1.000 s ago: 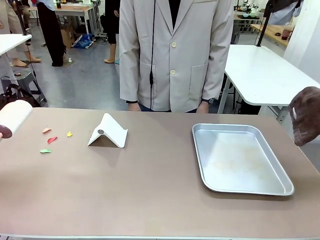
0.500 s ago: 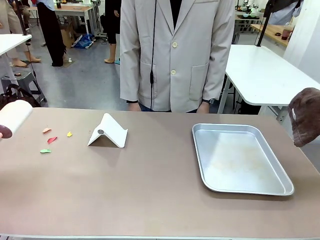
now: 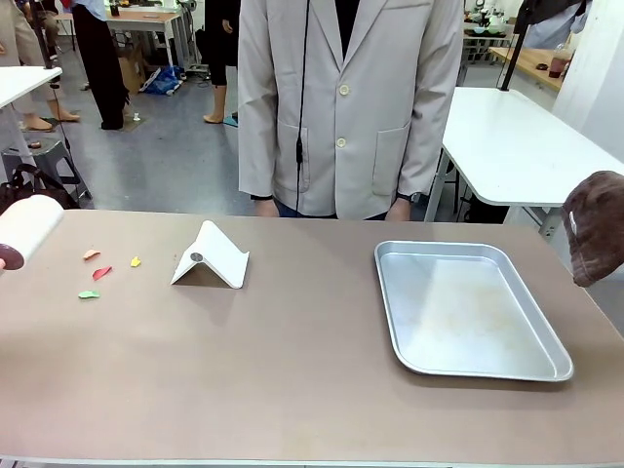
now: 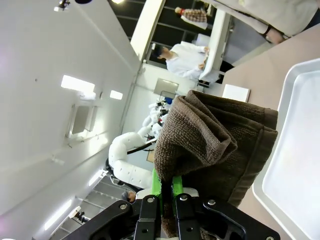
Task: Clean the surface of the table.
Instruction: Clean the area not pointed to by the person.
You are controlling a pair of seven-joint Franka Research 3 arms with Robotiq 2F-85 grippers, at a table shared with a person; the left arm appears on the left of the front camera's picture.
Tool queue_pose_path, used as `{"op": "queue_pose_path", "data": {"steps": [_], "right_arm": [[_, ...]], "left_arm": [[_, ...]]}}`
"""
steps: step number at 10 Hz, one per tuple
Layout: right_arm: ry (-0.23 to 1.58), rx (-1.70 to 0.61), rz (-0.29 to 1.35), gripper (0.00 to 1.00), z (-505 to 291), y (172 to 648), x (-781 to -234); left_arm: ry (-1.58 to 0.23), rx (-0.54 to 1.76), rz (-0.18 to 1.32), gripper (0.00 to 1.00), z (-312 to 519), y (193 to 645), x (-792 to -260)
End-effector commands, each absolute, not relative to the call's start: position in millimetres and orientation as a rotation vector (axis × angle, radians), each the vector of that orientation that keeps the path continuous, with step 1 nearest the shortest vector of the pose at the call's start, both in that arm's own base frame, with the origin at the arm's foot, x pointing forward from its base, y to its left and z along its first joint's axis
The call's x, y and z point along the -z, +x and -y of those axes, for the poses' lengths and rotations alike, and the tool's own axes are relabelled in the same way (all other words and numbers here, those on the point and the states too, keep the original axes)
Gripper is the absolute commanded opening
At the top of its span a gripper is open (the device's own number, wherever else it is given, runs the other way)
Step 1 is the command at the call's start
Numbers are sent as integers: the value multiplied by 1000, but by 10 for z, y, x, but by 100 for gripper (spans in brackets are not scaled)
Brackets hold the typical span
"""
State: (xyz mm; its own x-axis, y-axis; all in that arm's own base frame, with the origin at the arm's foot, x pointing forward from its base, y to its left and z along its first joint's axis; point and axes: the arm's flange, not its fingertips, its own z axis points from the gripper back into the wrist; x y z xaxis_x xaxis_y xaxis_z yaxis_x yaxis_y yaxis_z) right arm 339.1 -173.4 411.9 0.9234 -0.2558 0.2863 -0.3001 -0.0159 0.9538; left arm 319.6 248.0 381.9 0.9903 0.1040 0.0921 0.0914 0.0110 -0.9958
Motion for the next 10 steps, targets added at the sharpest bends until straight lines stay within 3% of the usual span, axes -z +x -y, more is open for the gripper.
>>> {"op": "queue_pose_path", "data": {"steps": [1,5,6,8,10], "right_arm": [[1613,-42,451,9,1714,3389,-4152],[1613,-42,451,9,1714,3389,-4152],[1613,-42,451,9,1714,3389,-4152],[1613,-42,451,9,1714,3389,-4152],[1613,-42,451,9,1714,3389,-4152]], "left_arm": [[-1574,3,156,0,-2490,3165,-3856],[-1574,3,156,0,-2490,3165,-3856],[-1562,-10,154,22,-2480,3196,-3819],[-1360,58,170,22,-2307,3231,-4008],[-1155,-21,222,22,-2406,3315,-4037]]}}
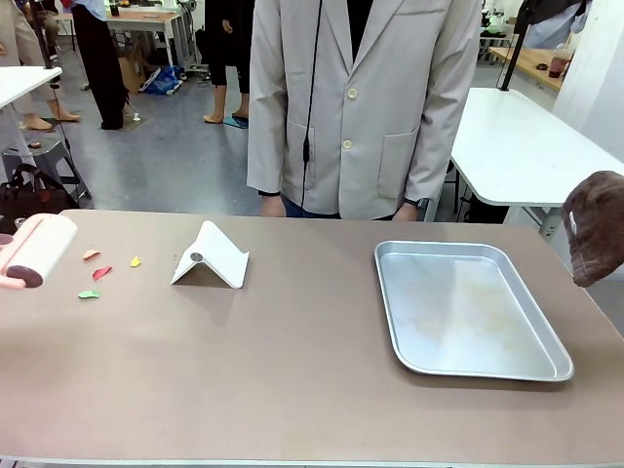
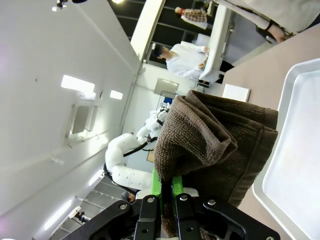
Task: Clean the surface of the table.
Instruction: Clean the area not pointed to by the person.
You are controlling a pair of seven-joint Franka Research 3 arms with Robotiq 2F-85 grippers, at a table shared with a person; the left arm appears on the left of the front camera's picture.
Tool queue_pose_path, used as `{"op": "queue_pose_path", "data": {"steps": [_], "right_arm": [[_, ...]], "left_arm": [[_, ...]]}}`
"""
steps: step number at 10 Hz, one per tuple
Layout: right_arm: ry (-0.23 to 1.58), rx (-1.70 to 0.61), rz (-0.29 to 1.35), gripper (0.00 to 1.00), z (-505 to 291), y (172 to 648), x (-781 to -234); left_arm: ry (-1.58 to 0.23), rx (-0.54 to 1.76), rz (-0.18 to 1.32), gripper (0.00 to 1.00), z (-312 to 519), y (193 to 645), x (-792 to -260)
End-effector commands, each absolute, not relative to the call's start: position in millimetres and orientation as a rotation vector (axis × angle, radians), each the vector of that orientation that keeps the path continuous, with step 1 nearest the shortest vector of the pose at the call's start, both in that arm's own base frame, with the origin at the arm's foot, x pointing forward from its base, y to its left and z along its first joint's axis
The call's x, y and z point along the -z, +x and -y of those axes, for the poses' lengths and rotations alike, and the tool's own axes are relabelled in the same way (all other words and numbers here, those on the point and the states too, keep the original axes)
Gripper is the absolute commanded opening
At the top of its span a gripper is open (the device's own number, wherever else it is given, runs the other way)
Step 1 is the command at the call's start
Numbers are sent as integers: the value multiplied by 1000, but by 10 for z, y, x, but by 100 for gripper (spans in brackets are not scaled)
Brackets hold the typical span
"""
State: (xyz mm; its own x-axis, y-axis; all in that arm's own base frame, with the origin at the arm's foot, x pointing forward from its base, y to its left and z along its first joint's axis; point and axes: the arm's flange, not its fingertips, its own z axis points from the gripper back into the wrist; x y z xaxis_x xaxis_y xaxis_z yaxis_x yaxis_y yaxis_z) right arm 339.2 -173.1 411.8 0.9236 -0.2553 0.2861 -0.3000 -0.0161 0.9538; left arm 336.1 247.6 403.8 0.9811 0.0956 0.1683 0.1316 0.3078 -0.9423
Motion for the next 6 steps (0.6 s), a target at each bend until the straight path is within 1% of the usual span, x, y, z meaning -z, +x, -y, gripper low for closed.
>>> {"op": "queue_pose_path", "data": {"steps": [1,3,6], "right_arm": [[1613,-42,451,9,1714,3389,-4152],[1613,-42,451,9,1714,3389,-4152],[1613,-42,451,9,1714,3389,-4152]], "left_arm": [[-1092,-58,234,22,-2457,3374,-4051],[-997,-182,257,22,-2541,3582,-4034],[-971,-410,311,22,-2695,3912,-3896]]}}
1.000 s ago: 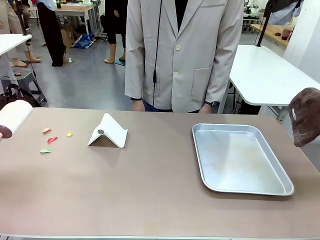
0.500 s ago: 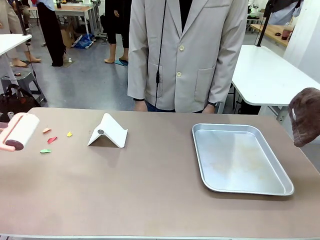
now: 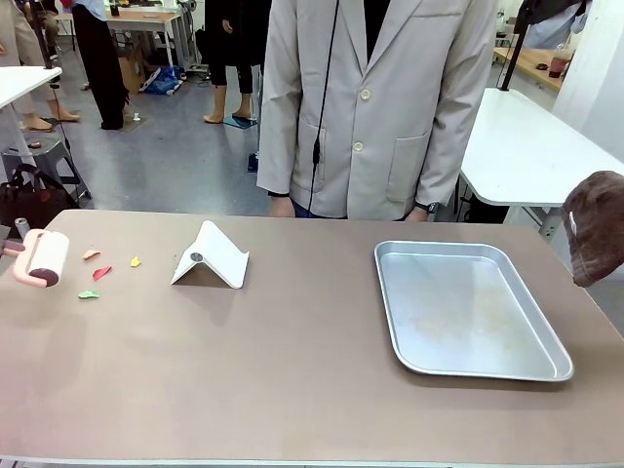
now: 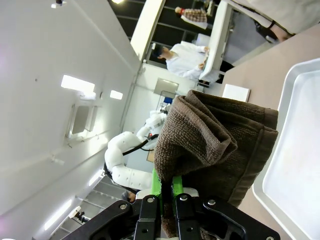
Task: Clean the surface of the table.
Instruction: Clean the area not pointed to by the person.
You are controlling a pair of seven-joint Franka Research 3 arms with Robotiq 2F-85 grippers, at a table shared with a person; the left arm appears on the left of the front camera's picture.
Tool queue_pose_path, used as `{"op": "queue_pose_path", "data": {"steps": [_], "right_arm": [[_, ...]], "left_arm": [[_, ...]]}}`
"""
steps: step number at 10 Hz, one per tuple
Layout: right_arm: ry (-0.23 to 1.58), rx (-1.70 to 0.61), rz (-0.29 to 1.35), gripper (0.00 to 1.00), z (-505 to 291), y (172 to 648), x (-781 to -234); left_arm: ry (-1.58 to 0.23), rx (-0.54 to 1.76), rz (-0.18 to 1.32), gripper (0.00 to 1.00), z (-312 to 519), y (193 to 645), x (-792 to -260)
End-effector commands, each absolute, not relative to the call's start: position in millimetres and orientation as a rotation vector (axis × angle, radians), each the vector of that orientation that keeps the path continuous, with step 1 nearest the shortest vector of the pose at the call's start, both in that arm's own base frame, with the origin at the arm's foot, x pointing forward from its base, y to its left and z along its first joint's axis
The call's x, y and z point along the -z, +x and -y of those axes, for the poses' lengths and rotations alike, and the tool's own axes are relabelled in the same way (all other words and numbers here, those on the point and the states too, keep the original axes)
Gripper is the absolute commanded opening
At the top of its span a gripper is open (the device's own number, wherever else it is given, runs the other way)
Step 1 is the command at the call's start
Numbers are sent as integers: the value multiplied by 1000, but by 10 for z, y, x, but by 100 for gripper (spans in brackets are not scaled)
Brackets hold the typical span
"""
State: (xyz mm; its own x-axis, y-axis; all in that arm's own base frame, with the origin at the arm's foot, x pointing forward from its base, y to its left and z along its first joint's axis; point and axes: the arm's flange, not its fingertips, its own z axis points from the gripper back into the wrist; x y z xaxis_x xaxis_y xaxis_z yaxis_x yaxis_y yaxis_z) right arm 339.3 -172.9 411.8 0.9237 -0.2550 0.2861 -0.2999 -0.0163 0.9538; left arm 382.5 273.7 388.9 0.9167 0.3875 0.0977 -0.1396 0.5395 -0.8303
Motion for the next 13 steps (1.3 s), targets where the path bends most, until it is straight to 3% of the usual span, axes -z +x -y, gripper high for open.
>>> {"op": "queue_pose_path", "data": {"steps": [1,8,13], "right_arm": [[1613,-42,451,9,1714,3389,-4152],[1613,-42,451,9,1714,3389,-4152],[1613,-42,451,9,1714,3389,-4152]], "left_arm": [[-969,-431,279,22,-2723,3950,-3850],[-891,-320,302,22,-2848,4308,-3542],[-855,-358,244,22,-3011,4657,-3494]]}}
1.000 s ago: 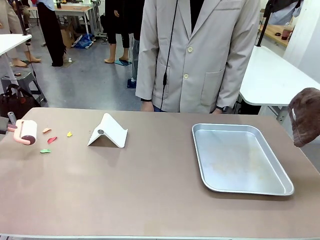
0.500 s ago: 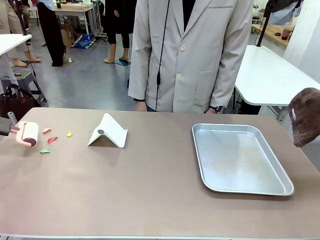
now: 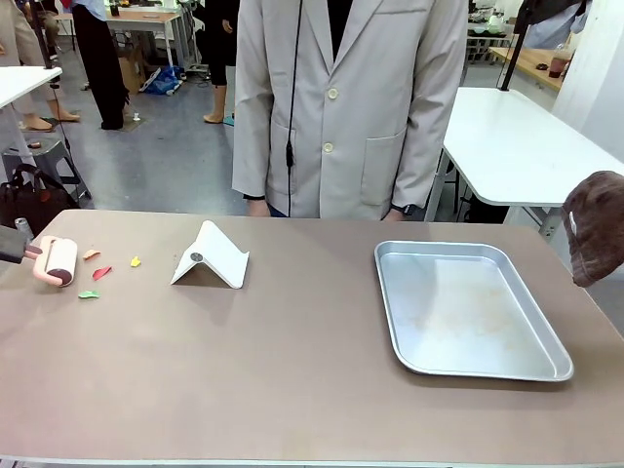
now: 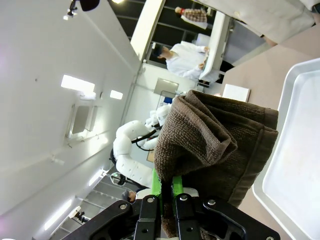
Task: Clean the surface of the table.
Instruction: Clean the area not pointed to by the person.
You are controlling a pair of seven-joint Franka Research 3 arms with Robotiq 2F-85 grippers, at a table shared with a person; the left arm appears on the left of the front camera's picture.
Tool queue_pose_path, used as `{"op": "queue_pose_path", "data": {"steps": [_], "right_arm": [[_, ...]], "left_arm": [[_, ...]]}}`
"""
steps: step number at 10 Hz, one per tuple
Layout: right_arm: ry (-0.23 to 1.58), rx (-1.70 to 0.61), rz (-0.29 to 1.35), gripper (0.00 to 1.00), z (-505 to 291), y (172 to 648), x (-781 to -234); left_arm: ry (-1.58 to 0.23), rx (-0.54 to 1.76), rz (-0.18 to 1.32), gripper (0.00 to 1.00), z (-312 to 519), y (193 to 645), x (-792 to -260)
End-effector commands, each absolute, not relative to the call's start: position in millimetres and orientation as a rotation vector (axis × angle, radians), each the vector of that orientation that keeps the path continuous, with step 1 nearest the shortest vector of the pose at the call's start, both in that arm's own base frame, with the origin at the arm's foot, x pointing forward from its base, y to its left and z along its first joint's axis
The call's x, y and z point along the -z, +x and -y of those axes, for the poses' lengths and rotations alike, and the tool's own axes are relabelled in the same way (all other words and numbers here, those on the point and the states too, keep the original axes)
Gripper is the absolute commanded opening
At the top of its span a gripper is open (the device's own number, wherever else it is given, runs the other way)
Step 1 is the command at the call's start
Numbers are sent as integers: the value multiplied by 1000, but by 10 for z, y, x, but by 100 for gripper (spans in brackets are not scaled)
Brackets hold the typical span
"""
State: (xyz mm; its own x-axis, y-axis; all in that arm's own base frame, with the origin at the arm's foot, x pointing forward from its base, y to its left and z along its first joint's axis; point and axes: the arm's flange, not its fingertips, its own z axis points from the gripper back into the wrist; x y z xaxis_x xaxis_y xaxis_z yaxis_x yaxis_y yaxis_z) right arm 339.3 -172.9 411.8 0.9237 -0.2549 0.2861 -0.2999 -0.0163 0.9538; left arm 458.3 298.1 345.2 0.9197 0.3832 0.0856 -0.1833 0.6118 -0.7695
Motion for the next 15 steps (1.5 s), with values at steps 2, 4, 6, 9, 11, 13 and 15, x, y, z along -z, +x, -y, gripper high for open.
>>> {"op": "queue_pose_path", "data": {"steps": [2,4,6,9,11,13,15], "right_arm": [[1613,-42,451,9,1714,3389,-4152],[1613,-42,451,9,1714,3389,-4152],[1613,-42,451,9,1714,3389,-4152],[1613,-42,451,9,1714,3389,-4152],[1613,-42,451,9,1714,3389,-4152],[1613,-42,451,9,1714,3389,-4152],[1613,-42,451,9,1714,3389,-4152]], "left_arm": [[-847,-364,228,22,-3000,4704,-3401],[-814,-376,202,22,-2954,4741,-3299],[-806,-369,201,22,-2854,4781,-3233],[-802,-372,194,22,-2645,4836,-3161],[-805,-364,193,22,-2490,4853,-3113],[-806,-344,193,22,-2283,4855,-3056],[-802,-309,189,22,-2045,4832,-3043]]}}
